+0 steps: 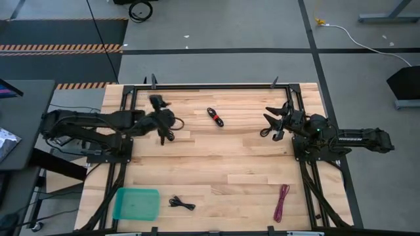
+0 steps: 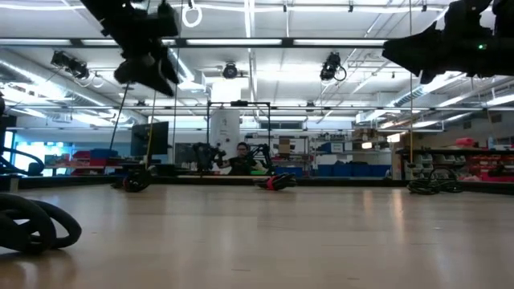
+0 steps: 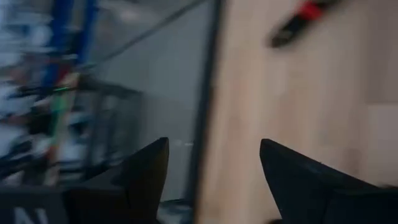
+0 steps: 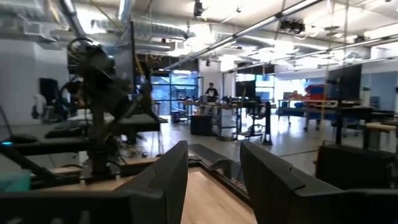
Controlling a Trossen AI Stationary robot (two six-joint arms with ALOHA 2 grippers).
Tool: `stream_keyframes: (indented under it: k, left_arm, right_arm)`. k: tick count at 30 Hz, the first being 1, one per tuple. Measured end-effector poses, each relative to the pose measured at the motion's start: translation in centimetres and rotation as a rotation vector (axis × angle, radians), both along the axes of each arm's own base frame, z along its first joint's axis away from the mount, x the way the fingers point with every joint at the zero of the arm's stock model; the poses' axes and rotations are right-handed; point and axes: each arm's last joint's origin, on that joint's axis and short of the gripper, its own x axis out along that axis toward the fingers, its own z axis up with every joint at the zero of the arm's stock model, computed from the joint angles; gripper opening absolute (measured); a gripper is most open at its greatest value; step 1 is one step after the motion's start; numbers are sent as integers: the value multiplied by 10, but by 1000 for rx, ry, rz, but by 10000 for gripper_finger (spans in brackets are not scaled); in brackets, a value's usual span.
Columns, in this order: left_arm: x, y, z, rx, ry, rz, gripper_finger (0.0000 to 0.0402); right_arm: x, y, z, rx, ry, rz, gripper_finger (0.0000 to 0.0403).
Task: Pick and place USB-C Cables
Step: Put the black charger cable into the green bin
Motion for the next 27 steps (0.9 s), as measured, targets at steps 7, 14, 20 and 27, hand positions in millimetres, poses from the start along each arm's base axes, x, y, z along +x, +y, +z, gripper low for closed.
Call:
stream_keyframes:
  k: [7, 14, 20, 27]
  left_arm:
    - [-3, 18, -37, -324, 310, 83, 222]
    - [-1, 29, -55, -493, 449, 31, 198]
    - [5, 31, -67, -484, 568, -63, 193]
    - [19, 39, -94, -522, 655, -92, 198]
  right_arm:
    - [-1, 3, 4, -23, -43, 45, 154]
    - [-1, 4, 5, -66, -38, 83, 156]
    - [-1, 4, 5, -86, -31, 75, 156]
    - [0, 4, 5, -86, -27, 75, 156]
